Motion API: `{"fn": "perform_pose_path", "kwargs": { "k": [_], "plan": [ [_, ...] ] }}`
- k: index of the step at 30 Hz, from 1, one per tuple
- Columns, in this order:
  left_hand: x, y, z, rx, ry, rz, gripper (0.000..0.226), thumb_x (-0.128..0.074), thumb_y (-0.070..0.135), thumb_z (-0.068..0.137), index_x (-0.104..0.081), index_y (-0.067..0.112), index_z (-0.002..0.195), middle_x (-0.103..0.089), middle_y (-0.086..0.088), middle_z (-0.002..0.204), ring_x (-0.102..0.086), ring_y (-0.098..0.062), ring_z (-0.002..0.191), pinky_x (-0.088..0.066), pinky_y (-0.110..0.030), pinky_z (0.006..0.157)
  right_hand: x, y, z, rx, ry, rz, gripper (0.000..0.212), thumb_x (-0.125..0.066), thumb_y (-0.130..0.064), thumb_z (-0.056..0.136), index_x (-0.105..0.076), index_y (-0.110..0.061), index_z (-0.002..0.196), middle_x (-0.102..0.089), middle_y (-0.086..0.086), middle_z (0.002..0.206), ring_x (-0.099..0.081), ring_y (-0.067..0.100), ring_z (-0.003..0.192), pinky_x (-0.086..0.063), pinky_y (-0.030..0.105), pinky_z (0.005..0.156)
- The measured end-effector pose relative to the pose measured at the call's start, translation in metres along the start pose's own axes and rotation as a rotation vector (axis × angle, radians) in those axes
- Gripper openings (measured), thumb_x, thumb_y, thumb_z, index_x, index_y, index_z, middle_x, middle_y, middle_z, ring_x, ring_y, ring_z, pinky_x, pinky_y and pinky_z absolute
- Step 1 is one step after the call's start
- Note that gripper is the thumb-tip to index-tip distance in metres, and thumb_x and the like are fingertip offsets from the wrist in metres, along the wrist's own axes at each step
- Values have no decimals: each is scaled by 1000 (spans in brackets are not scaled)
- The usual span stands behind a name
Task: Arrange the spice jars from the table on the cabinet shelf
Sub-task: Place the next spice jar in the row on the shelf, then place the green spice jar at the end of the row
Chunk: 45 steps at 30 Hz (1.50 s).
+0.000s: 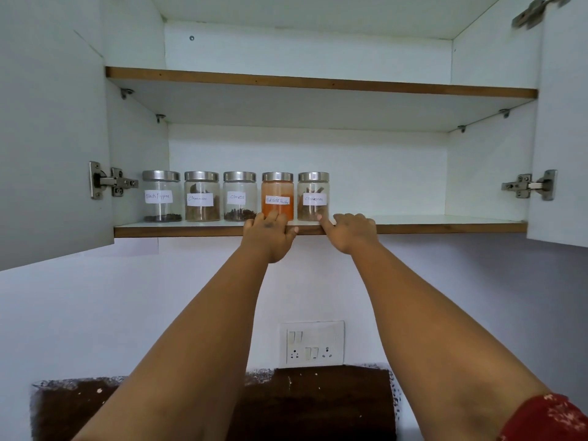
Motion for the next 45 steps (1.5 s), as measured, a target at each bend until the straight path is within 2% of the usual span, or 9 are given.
{"fn": "perform_pose_path", "kwargs": {
  "k": [3,6,10,12,18,29,36,39,45],
  "plan": [
    [-2,2,-21,-19,30,49,50,-40,36,100,-32,16,144,-36,-6,149,-27,-30,139,-16,-47,117,-6,5,-27,66,44,17,74,-35,-62,95,-27,-15,152,-34,7,153,-24,26,144,-16,42,120],
    [3,9,-52,-2,235,-113,54,-50,27,95,-35,13,145,-39,-8,149,-32,-29,137,-27,-45,113,-11,9,-57,72,76,108,89,-55,-54,89,-11,-11,155,-13,6,161,-9,24,149,-19,41,120],
    [-25,27,-116,-1,329,-406,47,-52,30,94,-47,12,137,-51,-8,137,-46,-27,127,-35,-41,105,-23,34,-127,-221,315,399,73,-61,-42,88,-29,-8,144,-35,11,145,-52,32,122,-46,39,101],
    [-51,34,-156,-45,335,-383,45,-54,28,91,-52,12,133,-55,-7,133,-51,-27,122,-38,-42,102,-48,48,-168,-338,290,477,65,-61,-40,89,-31,-12,140,-37,10,140,-60,31,109,-53,37,88],
    [-121,41,-248,-23,107,-459,55,-58,36,87,-45,15,136,-42,-7,142,-45,-24,126,-41,-41,103,-128,92,-293,-417,62,359,67,-65,-38,85,-32,-19,141,-41,9,138,-45,28,124,-45,43,101],
    [-249,94,-450,107,-445,-701,68,-68,41,82,-40,14,137,-34,-7,137,-40,-26,126,-43,-41,100,-206,191,-484,-843,-280,223,72,-71,-29,83,-32,-20,143,-26,17,149,-27,39,135,-35,54,103],
    [-294,129,-515,161,-878,-597,132,-75,78,45,-15,23,148,-21,-2,145,-21,-26,138,-31,-46,111,-248,196,-528,-897,-450,294,59,-70,-29,83,-39,-21,132,-36,12,141,-34,35,130,-38,48,102],
    [-302,130,-532,191,-899,-526,128,-78,74,47,-19,20,146,-24,-2,143,-24,-25,136,-35,-46,110,-260,202,-546,-985,-514,369,53,-69,-29,85,-41,-22,129,-39,9,138,-37,32,127,-40,46,100],
    [-298,128,-539,391,-761,-668,83,-86,43,57,-42,26,126,-47,7,124,-45,-19,118,-43,-30,90,-253,205,-544,-935,-526,439,50,-69,-27,85,-42,-23,127,-43,6,134,-40,28,124,-42,41,98]
  ]
}}
Point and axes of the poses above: each hand's wrist, its own z-axis towards the middle knuckle, its own x-axis out of the back of the hand, y = z × x, the point moved 7 cm from there along z, towards the middle knuckle
